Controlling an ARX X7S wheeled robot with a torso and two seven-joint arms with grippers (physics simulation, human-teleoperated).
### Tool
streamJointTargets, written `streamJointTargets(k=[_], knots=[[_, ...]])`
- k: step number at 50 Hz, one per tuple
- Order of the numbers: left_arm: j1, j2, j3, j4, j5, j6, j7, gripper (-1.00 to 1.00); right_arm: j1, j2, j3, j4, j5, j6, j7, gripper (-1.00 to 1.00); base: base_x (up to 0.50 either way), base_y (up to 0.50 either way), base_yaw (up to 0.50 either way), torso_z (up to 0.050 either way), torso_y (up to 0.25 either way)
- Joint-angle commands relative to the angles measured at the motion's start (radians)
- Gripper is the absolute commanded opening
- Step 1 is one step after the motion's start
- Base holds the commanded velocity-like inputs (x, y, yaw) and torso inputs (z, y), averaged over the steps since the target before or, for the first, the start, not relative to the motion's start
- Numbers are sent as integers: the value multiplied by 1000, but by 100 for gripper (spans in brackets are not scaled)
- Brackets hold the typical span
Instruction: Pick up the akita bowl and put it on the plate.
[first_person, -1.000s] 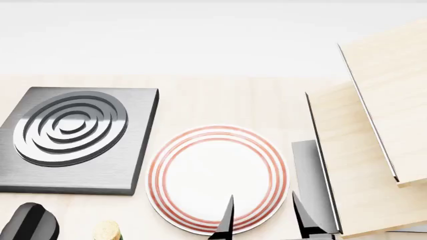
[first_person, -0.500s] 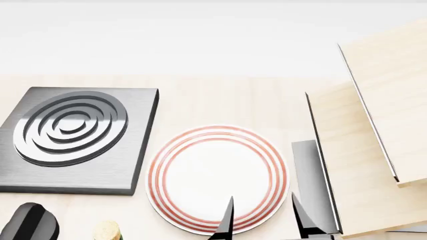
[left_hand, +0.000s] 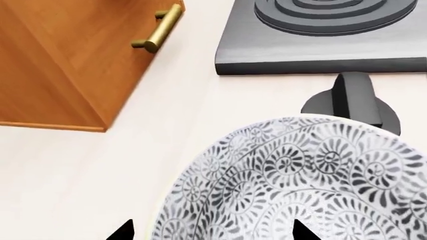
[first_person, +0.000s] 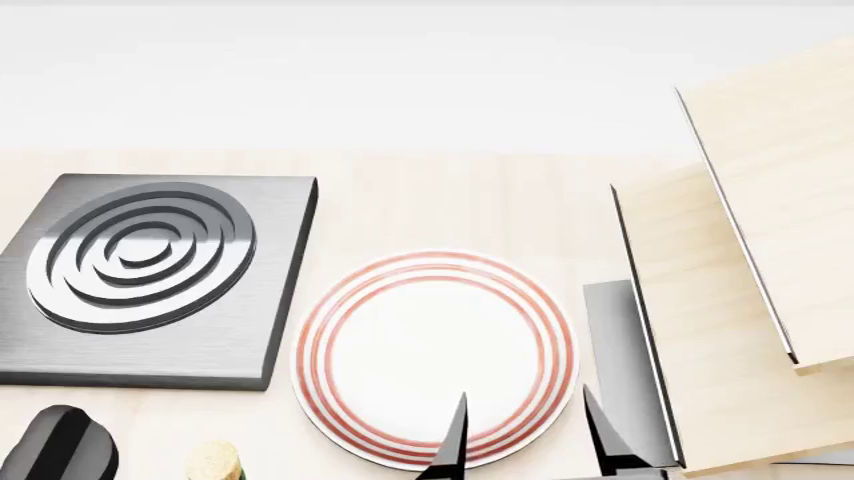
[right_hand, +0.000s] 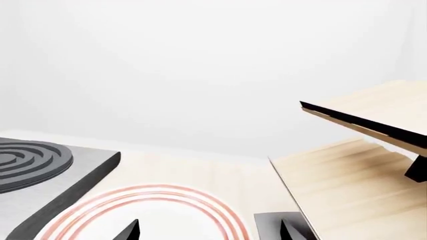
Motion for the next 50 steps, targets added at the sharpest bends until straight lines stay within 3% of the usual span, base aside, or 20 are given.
streamJointTargets(k=[1, 41, 42, 50], knots=[[1, -11, -4, -7, -22, -54, -8, 100, 1, 2, -2, 1, 2, -3, 4, 100, 0, 0, 0, 0, 0], [-24, -44, 91, -98, -35, -141, -10, 100, 4, 6, -13, 21, 13, -15, 11, 100, 0, 0, 0, 0, 0], [-26, -42, 97, -108, -34, -137, -7, -100, 4, 5, -12, 25, 14, -19, 11, 100, 0, 0, 0, 0, 0], [-28, -51, 128, -112, -20, -131, -10, -100, 5, 5, -12, 35, 19, -26, 11, 100, 3, 0, -2, -3, 0]])
